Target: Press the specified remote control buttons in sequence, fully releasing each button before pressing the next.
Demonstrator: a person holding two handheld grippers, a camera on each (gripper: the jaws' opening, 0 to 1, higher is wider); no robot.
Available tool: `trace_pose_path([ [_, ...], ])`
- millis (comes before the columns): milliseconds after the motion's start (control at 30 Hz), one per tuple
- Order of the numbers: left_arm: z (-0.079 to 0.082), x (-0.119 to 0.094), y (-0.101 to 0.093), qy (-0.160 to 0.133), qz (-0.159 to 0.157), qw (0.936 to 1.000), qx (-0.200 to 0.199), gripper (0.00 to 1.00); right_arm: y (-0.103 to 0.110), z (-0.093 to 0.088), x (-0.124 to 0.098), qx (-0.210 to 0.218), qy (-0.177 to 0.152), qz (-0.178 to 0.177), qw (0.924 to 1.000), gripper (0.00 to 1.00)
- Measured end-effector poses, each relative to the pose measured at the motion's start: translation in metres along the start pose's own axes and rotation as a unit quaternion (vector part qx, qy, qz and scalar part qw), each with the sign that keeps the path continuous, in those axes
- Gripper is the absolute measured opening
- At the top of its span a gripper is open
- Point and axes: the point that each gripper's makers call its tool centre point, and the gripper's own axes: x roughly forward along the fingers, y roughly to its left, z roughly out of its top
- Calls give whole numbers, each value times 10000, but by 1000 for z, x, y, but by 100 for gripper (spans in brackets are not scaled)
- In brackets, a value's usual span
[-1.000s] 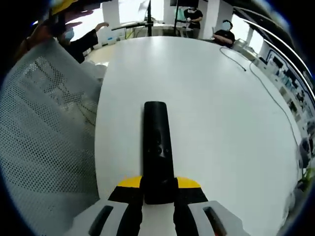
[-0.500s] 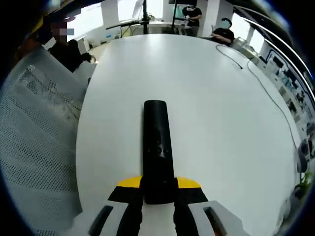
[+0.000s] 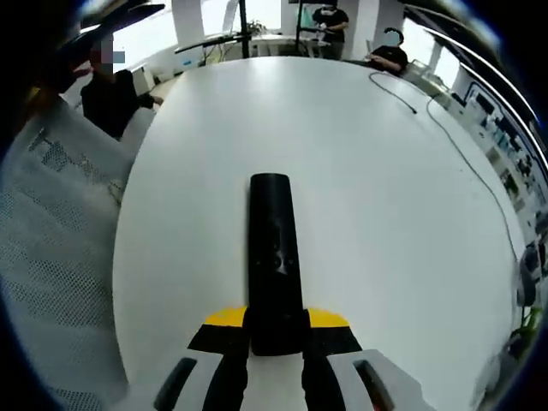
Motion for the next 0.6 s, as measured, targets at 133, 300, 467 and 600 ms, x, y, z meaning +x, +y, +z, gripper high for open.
trace_pose_path([
  [133, -1, 0, 1, 11, 28, 10000, -8, 100, -8, 1, 0, -70, 83, 12, 9999, 21],
  [300, -1, 0, 2, 28, 47, 10000, -10, 100, -16, 2, 0, -131, 134, 47, 9998, 21],
  [467, -4, 0, 3, 89, 69, 9999, 16, 100, -22, 2, 1, -150, 183, 68, 9997, 21],
  [600, -3, 0, 4, 66, 81, 9999, 9, 100, -24, 3, 1, -206, 205, 89, 9995, 21],
])
